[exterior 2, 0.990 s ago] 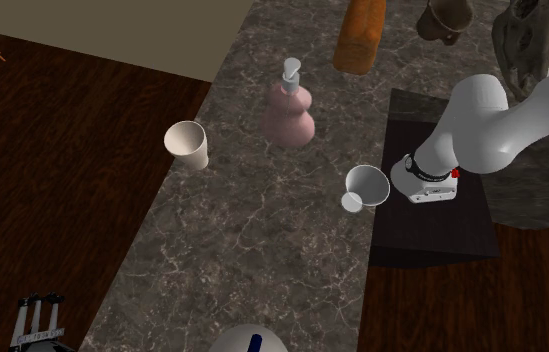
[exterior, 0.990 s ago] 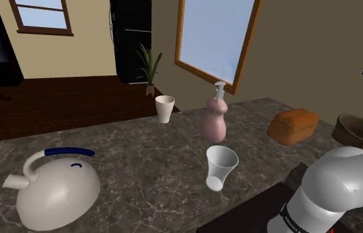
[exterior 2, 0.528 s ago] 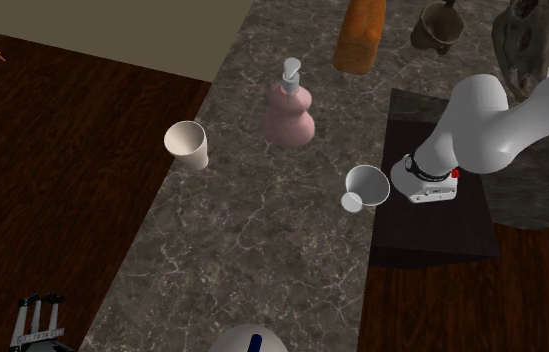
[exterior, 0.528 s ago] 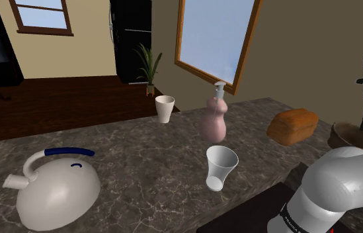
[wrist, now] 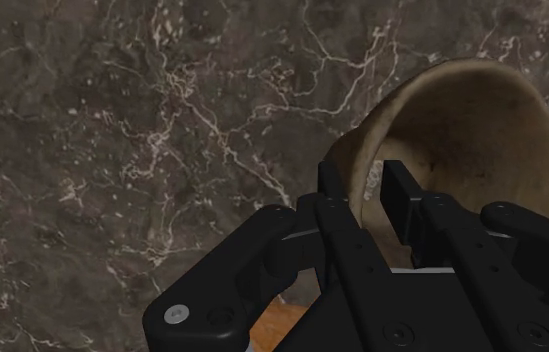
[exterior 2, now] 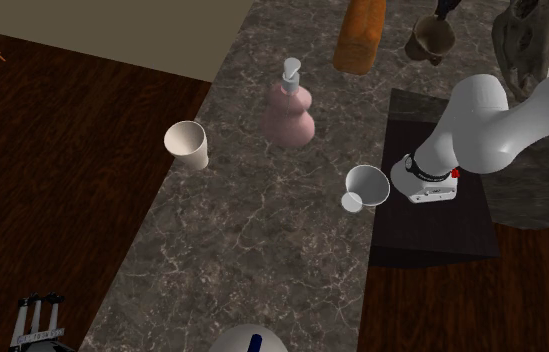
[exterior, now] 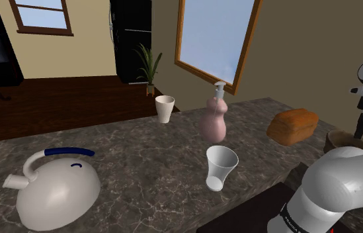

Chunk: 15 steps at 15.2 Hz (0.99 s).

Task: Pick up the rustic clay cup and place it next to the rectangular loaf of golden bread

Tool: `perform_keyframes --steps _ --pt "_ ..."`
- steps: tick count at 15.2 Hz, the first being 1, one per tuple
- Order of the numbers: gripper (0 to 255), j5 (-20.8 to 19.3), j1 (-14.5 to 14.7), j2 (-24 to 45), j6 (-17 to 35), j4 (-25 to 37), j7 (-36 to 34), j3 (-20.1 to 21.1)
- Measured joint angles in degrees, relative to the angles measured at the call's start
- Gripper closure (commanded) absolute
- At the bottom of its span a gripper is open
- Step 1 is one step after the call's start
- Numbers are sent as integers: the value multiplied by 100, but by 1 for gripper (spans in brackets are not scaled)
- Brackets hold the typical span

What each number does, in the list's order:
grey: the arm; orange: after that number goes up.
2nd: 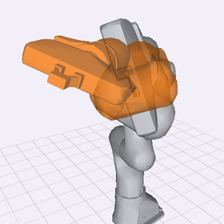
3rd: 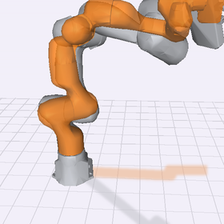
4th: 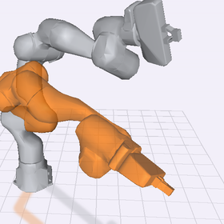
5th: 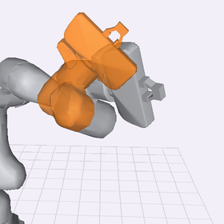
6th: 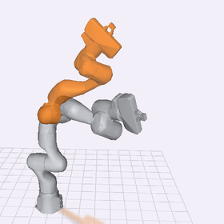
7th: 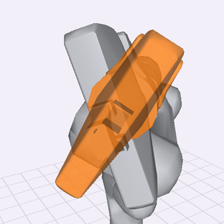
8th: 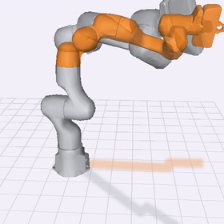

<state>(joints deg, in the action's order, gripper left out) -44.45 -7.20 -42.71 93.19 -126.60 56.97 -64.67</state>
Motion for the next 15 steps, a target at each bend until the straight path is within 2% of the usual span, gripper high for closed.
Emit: perform_keyframes --steps 8,13,14,15 --pt "255 -243 79 21 633 -319 -110 -378" --pt "255 -193 18 98 777 -376 -88 -362" --pt "0 -171 17 124 774 -367 -76 -362" --pt "0 -145 13 139 692 -382 -77 -359"
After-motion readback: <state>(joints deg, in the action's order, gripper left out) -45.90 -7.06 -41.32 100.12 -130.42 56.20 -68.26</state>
